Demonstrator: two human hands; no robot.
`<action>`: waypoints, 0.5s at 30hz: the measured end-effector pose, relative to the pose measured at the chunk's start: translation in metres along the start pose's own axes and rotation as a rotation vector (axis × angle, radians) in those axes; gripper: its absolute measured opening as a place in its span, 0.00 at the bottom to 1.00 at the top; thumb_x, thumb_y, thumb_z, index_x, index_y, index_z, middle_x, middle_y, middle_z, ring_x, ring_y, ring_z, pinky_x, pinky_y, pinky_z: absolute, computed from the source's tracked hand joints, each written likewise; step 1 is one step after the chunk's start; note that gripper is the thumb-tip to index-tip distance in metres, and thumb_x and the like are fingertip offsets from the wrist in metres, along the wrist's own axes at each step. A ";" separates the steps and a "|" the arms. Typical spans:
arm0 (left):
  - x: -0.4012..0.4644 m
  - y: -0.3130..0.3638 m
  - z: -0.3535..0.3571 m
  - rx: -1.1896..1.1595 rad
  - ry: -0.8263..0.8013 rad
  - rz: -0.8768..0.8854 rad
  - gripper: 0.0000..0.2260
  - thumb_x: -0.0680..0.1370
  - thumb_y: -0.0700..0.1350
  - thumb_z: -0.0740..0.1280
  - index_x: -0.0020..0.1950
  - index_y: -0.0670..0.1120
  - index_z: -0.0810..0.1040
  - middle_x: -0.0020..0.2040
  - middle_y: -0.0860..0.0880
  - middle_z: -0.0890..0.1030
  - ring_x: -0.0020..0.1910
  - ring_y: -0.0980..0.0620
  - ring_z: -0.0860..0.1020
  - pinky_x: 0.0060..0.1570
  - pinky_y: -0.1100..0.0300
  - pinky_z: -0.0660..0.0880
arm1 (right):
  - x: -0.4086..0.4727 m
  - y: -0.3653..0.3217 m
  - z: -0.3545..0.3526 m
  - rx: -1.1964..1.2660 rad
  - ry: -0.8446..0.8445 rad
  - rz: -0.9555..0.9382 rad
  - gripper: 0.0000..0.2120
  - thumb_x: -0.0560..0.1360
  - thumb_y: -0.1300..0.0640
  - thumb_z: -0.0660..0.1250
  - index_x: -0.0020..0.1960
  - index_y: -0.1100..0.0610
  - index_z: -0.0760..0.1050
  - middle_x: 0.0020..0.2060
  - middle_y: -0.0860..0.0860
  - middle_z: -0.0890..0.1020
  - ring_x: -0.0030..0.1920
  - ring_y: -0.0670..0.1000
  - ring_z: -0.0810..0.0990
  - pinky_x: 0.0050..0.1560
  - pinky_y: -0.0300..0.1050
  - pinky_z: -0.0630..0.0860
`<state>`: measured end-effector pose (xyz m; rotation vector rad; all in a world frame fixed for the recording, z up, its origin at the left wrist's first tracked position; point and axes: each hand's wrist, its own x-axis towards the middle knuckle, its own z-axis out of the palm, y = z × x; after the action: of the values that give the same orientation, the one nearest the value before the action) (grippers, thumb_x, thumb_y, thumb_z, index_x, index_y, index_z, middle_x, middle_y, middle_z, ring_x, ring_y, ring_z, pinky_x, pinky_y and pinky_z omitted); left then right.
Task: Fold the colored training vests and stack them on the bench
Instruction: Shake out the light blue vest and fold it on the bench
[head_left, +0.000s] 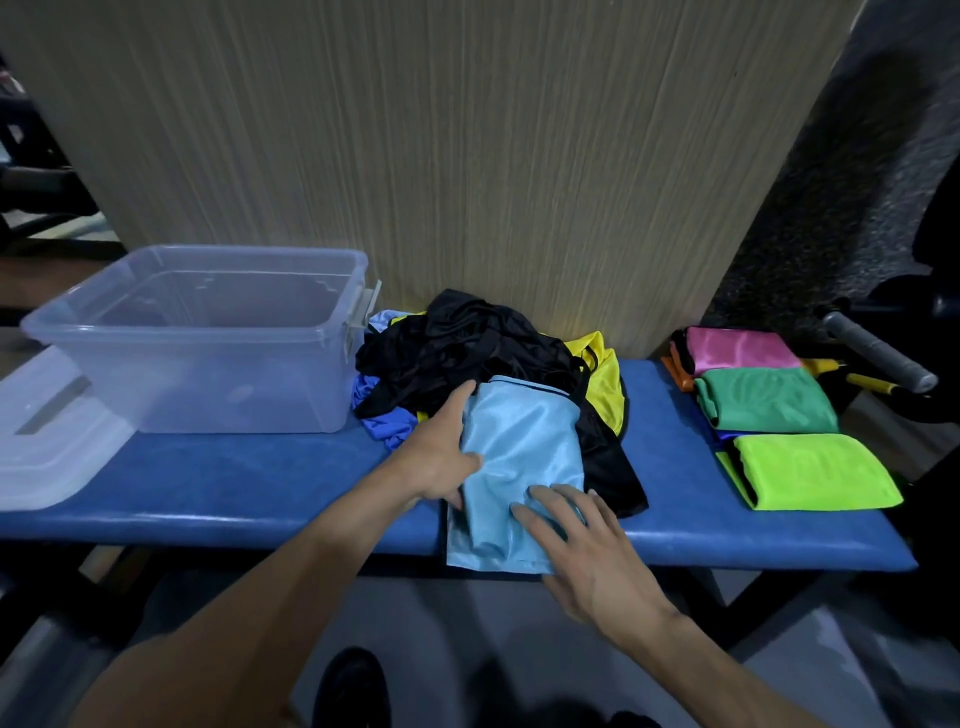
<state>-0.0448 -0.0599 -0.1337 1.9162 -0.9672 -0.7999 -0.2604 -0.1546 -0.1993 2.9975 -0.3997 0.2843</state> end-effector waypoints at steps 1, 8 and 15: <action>-0.002 0.000 0.000 -0.013 -0.011 -0.016 0.38 0.79 0.34 0.65 0.79 0.63 0.53 0.59 0.49 0.77 0.50 0.46 0.83 0.32 0.51 0.83 | -0.001 -0.001 0.000 -0.002 0.006 0.000 0.39 0.63 0.52 0.78 0.73 0.49 0.69 0.69 0.50 0.72 0.68 0.56 0.72 0.64 0.61 0.77; -0.019 -0.004 -0.006 0.811 0.195 0.218 0.27 0.76 0.46 0.70 0.71 0.52 0.61 0.62 0.52 0.68 0.58 0.47 0.74 0.48 0.51 0.75 | -0.004 0.004 0.006 -0.018 0.006 -0.029 0.40 0.62 0.55 0.79 0.73 0.50 0.72 0.73 0.49 0.74 0.73 0.54 0.73 0.65 0.59 0.76; -0.044 -0.024 0.008 0.948 -0.255 0.484 0.32 0.64 0.70 0.72 0.62 0.60 0.65 0.57 0.61 0.64 0.58 0.57 0.64 0.58 0.57 0.65 | 0.001 0.009 -0.005 0.140 0.059 0.008 0.27 0.73 0.52 0.55 0.71 0.47 0.73 0.68 0.43 0.79 0.71 0.48 0.74 0.75 0.54 0.64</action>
<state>-0.0658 -0.0169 -0.1507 2.1807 -2.1419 -0.2938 -0.2625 -0.1628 -0.1932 3.1151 -0.4015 0.4165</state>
